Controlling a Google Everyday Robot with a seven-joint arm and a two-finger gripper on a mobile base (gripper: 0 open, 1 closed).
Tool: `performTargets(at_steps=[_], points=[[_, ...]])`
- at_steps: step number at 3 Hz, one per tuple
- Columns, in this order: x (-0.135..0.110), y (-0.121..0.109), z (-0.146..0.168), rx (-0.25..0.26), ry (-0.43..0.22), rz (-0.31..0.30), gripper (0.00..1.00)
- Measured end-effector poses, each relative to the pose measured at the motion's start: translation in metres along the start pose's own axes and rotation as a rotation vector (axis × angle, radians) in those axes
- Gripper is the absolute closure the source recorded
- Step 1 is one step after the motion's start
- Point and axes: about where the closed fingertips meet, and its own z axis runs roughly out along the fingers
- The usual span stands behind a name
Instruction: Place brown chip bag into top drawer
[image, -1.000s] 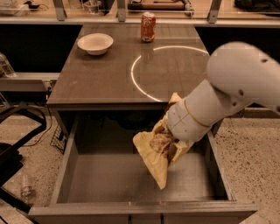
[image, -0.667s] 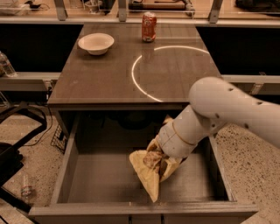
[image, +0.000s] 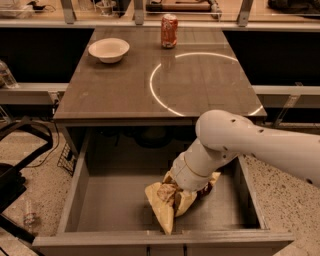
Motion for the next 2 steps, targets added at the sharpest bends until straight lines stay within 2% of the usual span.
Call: performTargets(at_steps=[1,2], points=[[-0.0007,0.0002,-0.0001,0.000,0.002,-0.003,0.61],[-0.0018,0.0006,-0.0005,-0.001,0.003,-0.005,0.30]])
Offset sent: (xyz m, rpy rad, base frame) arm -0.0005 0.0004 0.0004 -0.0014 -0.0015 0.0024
